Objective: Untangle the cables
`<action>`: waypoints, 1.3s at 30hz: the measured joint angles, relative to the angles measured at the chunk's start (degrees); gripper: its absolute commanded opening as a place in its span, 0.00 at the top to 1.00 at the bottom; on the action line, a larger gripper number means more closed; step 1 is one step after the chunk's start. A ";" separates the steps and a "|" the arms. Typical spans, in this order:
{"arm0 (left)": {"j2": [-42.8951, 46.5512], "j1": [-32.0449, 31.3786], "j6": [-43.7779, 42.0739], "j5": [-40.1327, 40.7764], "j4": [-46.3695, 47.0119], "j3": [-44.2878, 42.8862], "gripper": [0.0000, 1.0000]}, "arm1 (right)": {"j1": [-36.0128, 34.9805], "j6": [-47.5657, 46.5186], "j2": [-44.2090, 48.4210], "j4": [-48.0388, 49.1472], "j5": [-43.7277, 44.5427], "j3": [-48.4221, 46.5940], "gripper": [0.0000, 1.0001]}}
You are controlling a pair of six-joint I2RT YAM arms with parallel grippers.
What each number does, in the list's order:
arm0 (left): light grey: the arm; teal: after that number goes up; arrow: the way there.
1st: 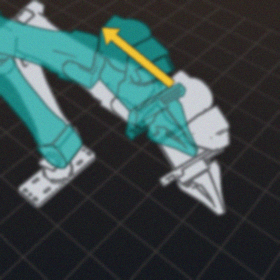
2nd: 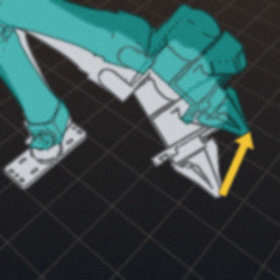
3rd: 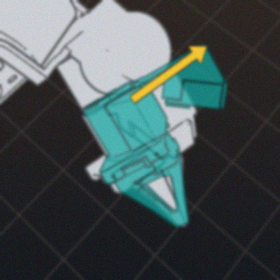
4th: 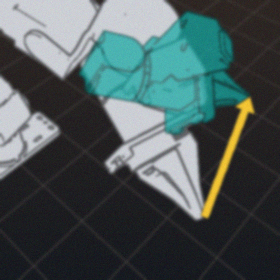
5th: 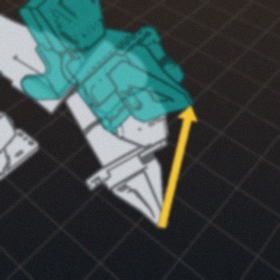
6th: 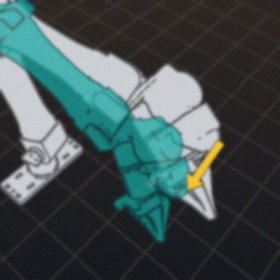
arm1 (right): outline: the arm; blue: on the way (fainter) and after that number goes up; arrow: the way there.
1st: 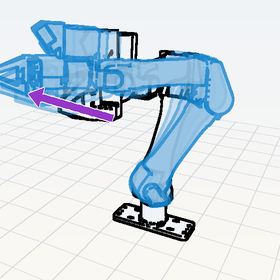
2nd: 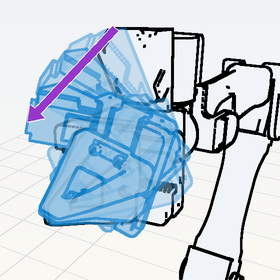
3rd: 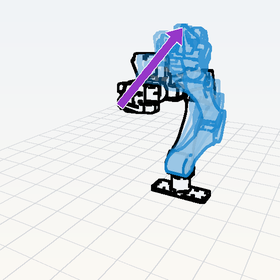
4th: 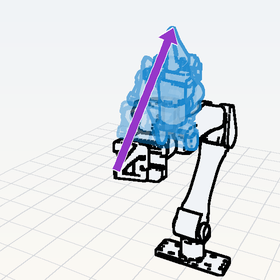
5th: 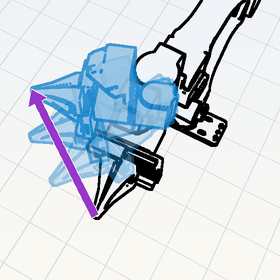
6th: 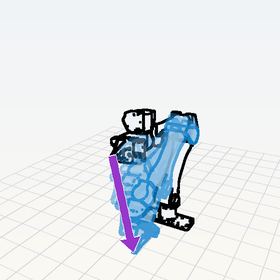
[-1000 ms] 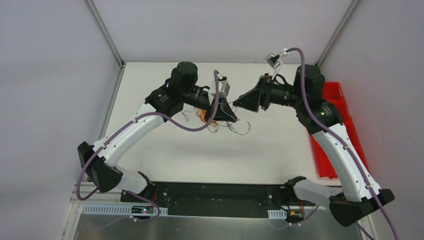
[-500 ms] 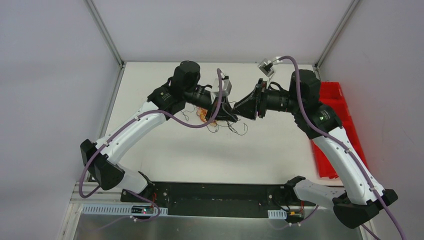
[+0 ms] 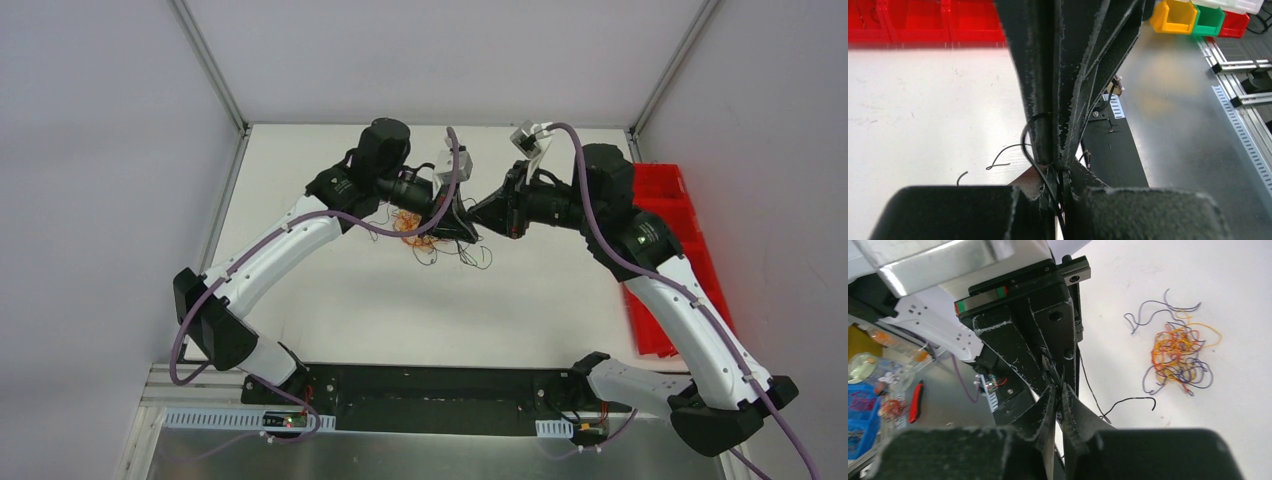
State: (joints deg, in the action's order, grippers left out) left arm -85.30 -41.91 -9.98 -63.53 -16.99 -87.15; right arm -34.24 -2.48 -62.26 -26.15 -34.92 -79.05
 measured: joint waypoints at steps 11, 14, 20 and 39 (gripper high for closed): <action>-3.74 0.39 6.58 4.50 -2.54 -3.10 0.67 | -0.22 -2.78 0.07 -1.84 7.74 -0.15 1.00; -3.74 0.96 7.76 4.63 -2.34 -3.10 0.43 | 0.81 -2.95 0.42 -2.16 8.50 -0.11 1.00; -3.34 3.17 9.29 5.57 -2.43 -2.95 0.01 | 6.58 -3.17 1.95 -2.43 9.35 0.00 1.00; 6.88 14.71 25.24 16.00 14.93 7.50 0.18 | 35.19 -6.62 2.05 -8.48 -4.31 0.09 1.00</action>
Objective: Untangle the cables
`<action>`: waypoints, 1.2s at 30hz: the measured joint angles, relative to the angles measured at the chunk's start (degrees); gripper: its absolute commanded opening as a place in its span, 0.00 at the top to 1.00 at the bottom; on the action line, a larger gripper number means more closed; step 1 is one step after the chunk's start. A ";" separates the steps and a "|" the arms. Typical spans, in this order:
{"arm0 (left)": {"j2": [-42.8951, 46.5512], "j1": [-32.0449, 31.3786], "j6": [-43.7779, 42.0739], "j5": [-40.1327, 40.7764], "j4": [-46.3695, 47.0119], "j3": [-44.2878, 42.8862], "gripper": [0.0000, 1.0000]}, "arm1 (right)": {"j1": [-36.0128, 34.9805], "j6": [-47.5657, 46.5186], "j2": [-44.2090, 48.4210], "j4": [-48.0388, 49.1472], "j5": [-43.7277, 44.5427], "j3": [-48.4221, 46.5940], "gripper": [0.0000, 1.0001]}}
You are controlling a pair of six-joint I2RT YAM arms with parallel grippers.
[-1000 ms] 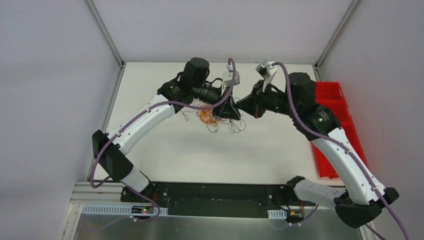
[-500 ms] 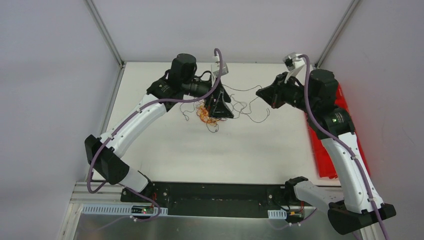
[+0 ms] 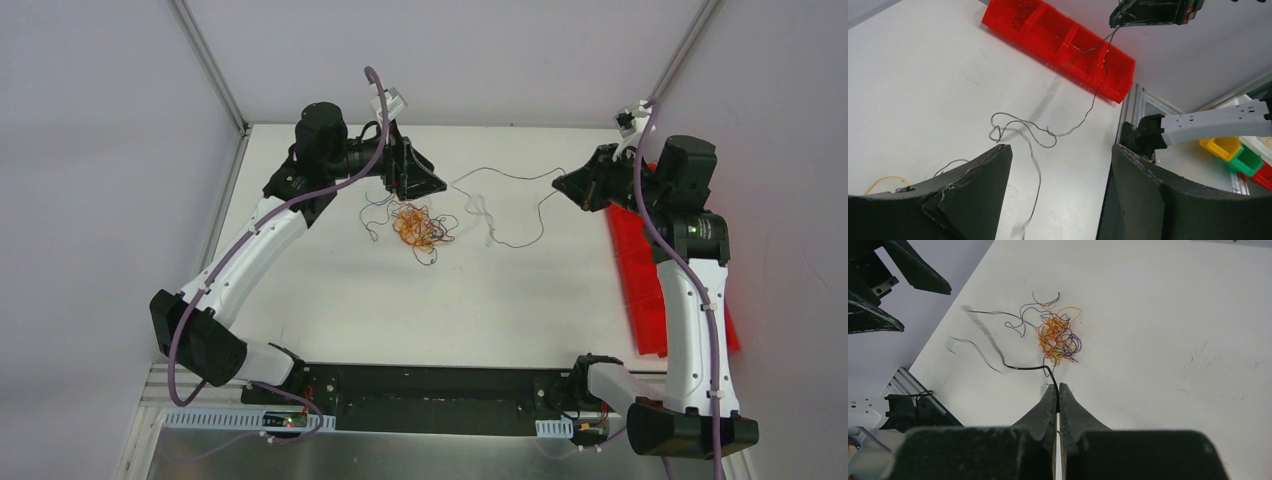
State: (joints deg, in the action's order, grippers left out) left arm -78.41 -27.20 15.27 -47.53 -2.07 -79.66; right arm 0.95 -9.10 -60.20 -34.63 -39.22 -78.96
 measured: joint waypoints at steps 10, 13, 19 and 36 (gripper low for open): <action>-3.93 -0.96 6.36 -8.09 2.84 2.14 0.01 | 8.48 -4.94 -2.84 -7.37 -3.67 -2.58 1.00; -3.54 -0.92 5.33 -7.48 1.79 2.71 0.01 | 8.61 -8.17 -3.52 -10.36 -3.61 -1.73 1.00; -1.64 -0.85 3.74 -5.95 -0.57 6.29 0.01 | 9.38 -12.20 -8.15 -14.93 -2.82 0.70 1.00; 1.44 -0.85 0.76 -3.82 -3.39 11.04 0.01 | 4.90 -23.69 -27.08 -12.24 14.78 10.56 0.24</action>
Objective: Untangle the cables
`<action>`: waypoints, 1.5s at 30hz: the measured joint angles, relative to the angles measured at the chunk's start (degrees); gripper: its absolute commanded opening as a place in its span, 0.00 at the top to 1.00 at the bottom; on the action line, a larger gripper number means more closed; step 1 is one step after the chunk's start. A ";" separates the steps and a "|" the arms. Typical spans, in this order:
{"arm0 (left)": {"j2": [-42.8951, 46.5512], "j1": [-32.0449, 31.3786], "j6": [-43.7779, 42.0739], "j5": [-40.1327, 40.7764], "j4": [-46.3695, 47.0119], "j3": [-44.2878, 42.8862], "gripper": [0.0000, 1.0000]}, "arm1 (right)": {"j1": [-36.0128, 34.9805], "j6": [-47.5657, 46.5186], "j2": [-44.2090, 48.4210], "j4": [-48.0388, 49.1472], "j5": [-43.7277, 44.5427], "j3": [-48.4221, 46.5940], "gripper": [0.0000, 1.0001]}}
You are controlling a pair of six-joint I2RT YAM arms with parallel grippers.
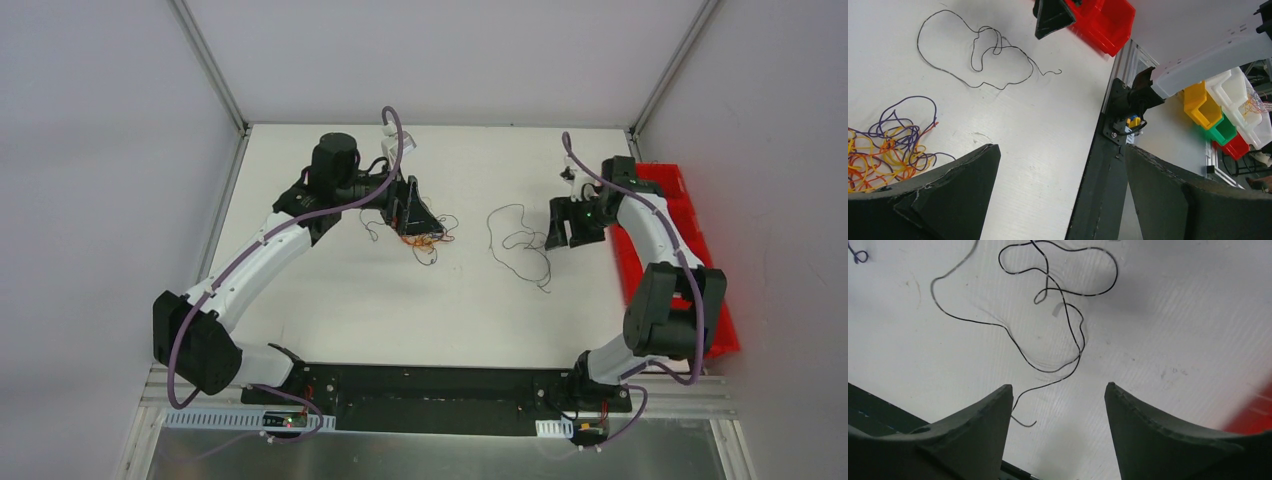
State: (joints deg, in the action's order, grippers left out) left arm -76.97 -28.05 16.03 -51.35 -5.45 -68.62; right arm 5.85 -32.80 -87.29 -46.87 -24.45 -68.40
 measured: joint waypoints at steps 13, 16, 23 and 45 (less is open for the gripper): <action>1.01 0.00 -0.92 0.48 -1.22 1.51 0.01 | -9.86 2.08 -9.38 6.60 5.31 -1.27 0.01; 1.16 0.00 -1.18 0.50 -1.22 1.81 0.01 | -11.58 2.99 -9.99 9.05 7.06 -1.46 0.01; 1.25 0.00 -1.84 0.59 -1.22 1.84 0.01 | -12.48 3.39 -15.82 14.10 7.80 -4.28 0.01; 2.14 0.00 -1.60 0.66 -1.27 2.03 0.01 | -18.58 12.50 -18.67 10.64 -4.55 -4.00 0.01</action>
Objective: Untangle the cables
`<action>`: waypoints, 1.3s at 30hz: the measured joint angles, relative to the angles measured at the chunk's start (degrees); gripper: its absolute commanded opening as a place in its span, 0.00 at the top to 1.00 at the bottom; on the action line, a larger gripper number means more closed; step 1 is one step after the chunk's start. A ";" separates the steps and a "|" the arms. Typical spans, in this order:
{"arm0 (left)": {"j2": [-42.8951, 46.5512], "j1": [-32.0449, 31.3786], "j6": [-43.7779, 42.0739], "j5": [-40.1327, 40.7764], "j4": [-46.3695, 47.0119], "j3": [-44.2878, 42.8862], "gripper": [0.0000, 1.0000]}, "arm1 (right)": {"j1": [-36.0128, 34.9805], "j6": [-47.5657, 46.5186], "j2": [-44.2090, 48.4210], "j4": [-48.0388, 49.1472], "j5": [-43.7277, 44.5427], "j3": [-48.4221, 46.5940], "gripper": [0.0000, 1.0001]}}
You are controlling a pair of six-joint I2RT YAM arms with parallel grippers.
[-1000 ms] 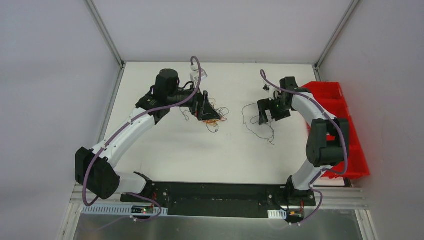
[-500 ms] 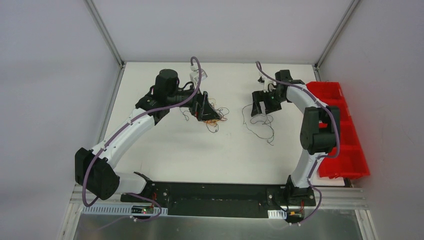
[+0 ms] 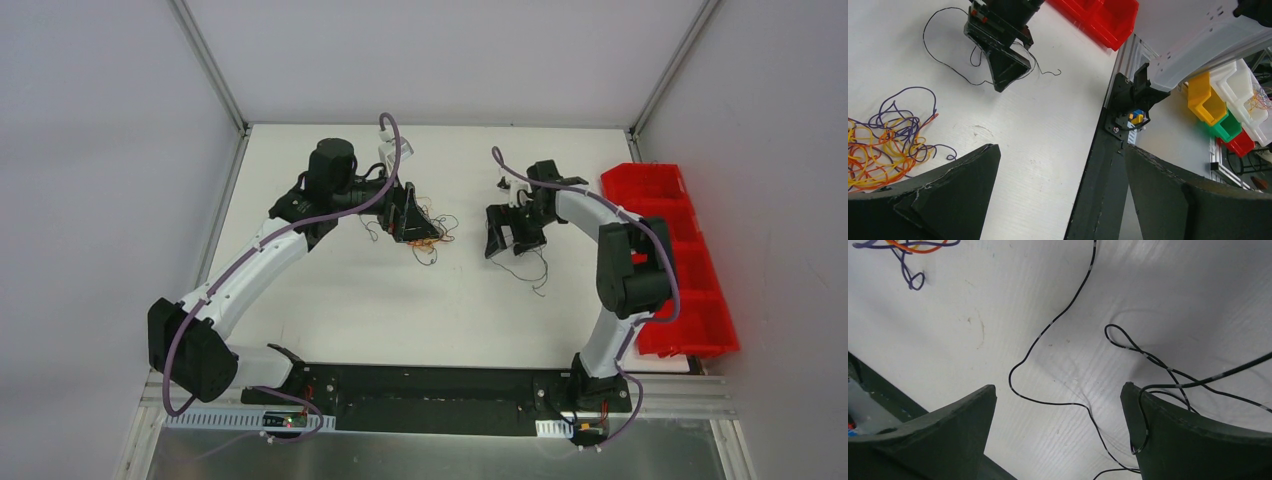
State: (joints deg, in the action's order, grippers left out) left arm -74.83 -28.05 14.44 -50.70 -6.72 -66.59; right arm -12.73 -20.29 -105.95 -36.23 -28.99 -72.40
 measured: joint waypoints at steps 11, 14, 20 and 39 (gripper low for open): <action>0.00 0.00 1.25 0.00 -0.02 0.61 0.01 | -9.20 -0.55 3.39 6.08 16.59 4.96 0.01; 0.00 0.00 1.31 -0.02 0.00 0.87 0.01 | -9.38 -1.31 3.39 7.26 17.88 5.16 0.03; 0.00 0.00 1.36 0.00 -0.02 1.20 0.01 | -9.49 -2.93 3.43 11.26 22.88 6.49 0.15; 0.00 0.02 1.25 0.33 -0.02 1.77 0.01 | -8.76 -4.81 -3.21 13.35 26.47 -0.57 0.52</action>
State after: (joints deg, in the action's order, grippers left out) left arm -74.83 -28.03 15.68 -50.37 -6.74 -64.82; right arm -21.50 -25.10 -109.16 -22.87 -2.52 -72.97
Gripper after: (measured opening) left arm 0.990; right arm 0.637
